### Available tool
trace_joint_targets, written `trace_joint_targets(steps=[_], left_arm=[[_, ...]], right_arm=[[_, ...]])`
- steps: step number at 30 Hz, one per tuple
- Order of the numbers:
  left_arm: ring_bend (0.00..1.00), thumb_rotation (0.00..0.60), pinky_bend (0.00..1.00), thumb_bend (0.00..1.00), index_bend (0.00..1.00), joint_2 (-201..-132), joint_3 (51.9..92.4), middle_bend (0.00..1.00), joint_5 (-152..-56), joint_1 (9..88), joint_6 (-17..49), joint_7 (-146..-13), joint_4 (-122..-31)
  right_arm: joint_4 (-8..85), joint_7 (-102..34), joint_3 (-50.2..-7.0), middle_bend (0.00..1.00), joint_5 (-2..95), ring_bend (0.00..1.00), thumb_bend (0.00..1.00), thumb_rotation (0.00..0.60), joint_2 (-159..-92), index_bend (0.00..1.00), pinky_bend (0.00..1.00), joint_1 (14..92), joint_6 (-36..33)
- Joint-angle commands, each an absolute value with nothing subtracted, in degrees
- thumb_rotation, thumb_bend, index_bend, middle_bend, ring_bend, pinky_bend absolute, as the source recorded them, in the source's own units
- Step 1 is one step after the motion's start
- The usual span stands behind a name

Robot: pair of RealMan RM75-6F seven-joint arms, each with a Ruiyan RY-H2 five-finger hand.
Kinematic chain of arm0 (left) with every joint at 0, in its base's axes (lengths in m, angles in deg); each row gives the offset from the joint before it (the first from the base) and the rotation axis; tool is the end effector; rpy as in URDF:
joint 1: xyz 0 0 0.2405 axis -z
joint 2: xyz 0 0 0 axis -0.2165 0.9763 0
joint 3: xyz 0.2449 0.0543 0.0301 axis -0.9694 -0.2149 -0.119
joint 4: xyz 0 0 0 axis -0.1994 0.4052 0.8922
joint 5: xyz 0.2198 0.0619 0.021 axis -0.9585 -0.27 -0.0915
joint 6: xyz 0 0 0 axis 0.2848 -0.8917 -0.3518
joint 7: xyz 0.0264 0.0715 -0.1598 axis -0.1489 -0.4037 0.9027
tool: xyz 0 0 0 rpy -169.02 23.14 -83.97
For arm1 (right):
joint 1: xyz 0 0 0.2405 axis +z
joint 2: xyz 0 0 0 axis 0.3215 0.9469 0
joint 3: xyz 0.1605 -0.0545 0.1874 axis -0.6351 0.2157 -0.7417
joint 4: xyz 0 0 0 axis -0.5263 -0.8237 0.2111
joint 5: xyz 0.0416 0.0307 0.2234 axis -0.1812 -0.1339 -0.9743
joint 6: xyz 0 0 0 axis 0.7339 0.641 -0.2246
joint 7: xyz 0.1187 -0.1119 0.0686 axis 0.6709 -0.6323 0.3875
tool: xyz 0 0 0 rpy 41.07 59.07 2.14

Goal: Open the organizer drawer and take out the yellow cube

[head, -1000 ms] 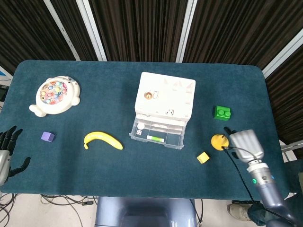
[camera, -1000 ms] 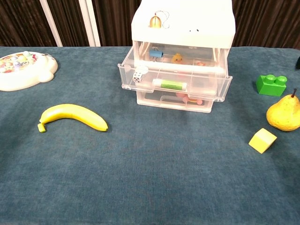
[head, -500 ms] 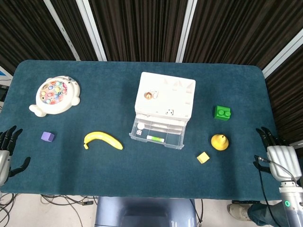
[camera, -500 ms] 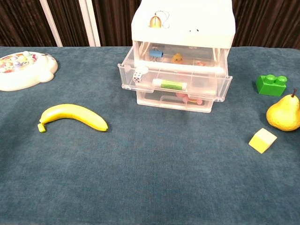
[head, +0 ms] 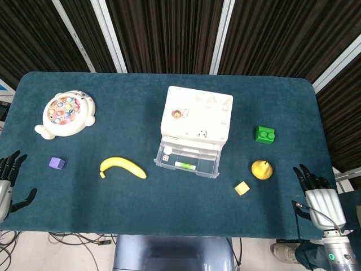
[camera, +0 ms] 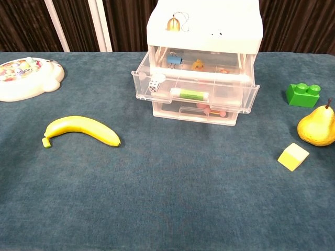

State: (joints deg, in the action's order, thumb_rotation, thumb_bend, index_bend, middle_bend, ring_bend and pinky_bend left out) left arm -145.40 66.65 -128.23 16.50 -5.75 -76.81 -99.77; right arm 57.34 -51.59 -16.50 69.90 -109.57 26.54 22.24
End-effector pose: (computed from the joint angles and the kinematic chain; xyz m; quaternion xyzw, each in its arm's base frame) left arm -0.3082 0.2091 0.1463 -0.5725 -0.4111 -0.4077 0.5806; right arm -0.2995 -0.2111 0.1134 0.6481 -0.3183 0.3306 0.6077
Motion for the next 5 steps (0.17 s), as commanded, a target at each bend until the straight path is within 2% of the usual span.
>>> trace_joint_targets(steps=[1,5], left_arm=[[0.00,0.600,0.00,0.31,0.05,-145.32,66.57,0.00,-128.27,16.52,-5.62,-76.79,-99.78],[0.00,0.600,0.00,0.31,0.05,-145.16,66.42,0.00,-128.34,16.56,-5.36,-76.70,-99.89]], right_arm=[[54.84,-51.17,-17.62,0.07,70.74,0.22,0.09,0.600,-112.21,0.07,0.26,25.55,24.30],[54.51,-50.83,-18.04,0.07,70.55,0.22,0.09,0.600,-112.39,0.07,0.26,25.20,24.27]])
